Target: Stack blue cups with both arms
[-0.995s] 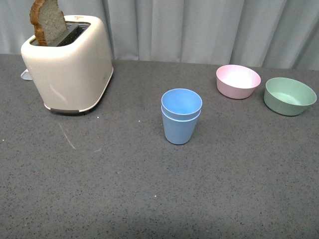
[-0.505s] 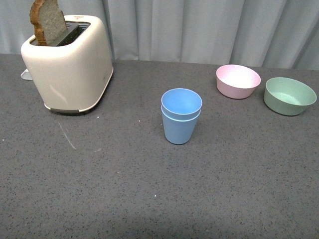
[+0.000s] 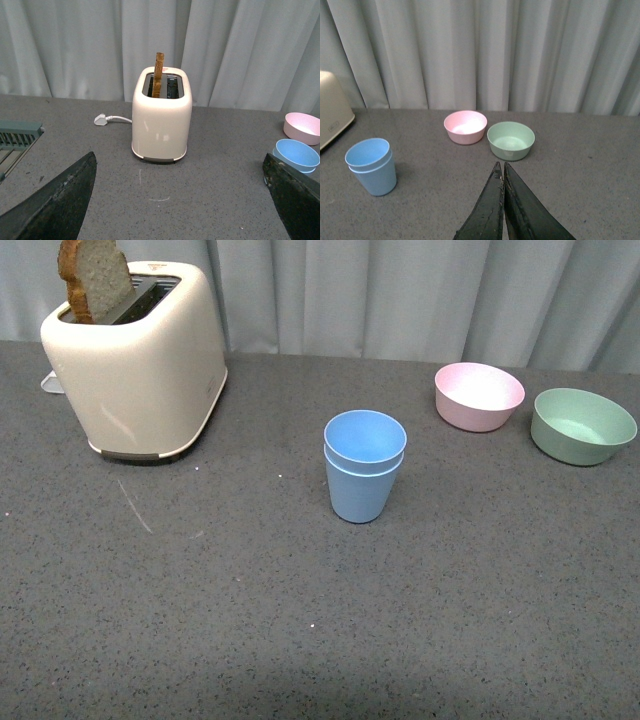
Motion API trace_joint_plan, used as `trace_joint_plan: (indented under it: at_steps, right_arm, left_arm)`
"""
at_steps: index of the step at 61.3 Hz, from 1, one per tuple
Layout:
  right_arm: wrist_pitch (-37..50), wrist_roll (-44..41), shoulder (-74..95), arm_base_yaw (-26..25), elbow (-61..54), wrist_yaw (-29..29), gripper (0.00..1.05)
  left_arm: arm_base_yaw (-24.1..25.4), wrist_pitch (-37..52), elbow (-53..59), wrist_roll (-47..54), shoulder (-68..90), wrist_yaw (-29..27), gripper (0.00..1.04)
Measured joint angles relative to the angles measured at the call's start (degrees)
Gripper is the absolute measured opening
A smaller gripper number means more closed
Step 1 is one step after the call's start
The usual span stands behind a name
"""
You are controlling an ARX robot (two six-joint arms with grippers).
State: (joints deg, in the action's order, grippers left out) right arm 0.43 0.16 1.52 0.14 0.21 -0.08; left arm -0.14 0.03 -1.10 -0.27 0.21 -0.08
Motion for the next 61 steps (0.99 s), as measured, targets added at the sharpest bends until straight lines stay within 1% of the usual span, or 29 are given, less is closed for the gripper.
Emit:
trace_joint_plan:
  at_steps: [11, 13, 23, 31, 33, 36, 39, 40, 43, 44, 48, 61]
  right_arm:
    - [-0.31, -0.04, -1.27, 0.0, 0.0, 0.0, 0.01]
    - [-0.33, -0.09, -1.27, 0.0, 0.0, 0.0, 0.05]
    - [-0.33, -0.09, -1.29, 0.0, 0.0, -0.02, 0.34]
    - [-0.33, -0.09, -1.29, 0.0, 0.0, 0.0, 0.56]
    - [-0.33, -0.09, -1.29, 0.0, 0.0, 0.0, 0.63]
    - [-0.33, -0.09, -1.29, -0.02, 0.0, 0.0, 0.7]
    - [-0.33, -0.09, -1.29, 0.0, 0.0, 0.0, 0.81]
    - [-0.33, -0.09, -1.29, -0.02, 0.0, -0.02, 0.86]
    - [-0.33, -0.09, -1.29, -0.02, 0.0, -0.02, 0.96]
    - [-0.33, -0.02, -1.29, 0.0, 0.0, 0.0, 0.97]
    - [-0.33, -0.07, -1.29, -0.02, 0.0, 0.0, 0.94]
    - [-0.33, -0.04, -1.29, -0.02, 0.0, 0.0, 0.95]
  left_arm:
    - [-0.02, 0.0, 0.0, -0.02, -0.02, 0.04, 0.98]
    - [-0.02, 0.0, 0.0, -0.02, -0.02, 0.07, 0.98]
    - [0.0, 0.0, 0.0, -0.02, -0.02, 0.04, 0.98]
    - [-0.02, 0.0, 0.0, -0.02, -0.02, 0.04, 0.98]
    - [-0.02, 0.0, 0.0, -0.02, -0.02, 0.04, 0.98]
    - [0.0, 0.0, 0.0, -0.02, -0.02, 0.04, 0.98]
    - [0.0, 0.0, 0.0, 0.0, -0.02, 0.04, 0.98]
    - [-0.02, 0.0, 0.0, 0.0, -0.02, 0.04, 0.98]
    - [-0.02, 0.0, 0.0, -0.02, -0.02, 0.04, 0.98]
    - [-0.02, 0.0, 0.0, 0.0, -0.02, 0.04, 0.98]
    - [0.0, 0.0, 0.0, 0.0, -0.02, 0.04, 0.98]
    - [-0.02, 0.0, 0.0, -0.02, -0.02, 0.04, 0.98]
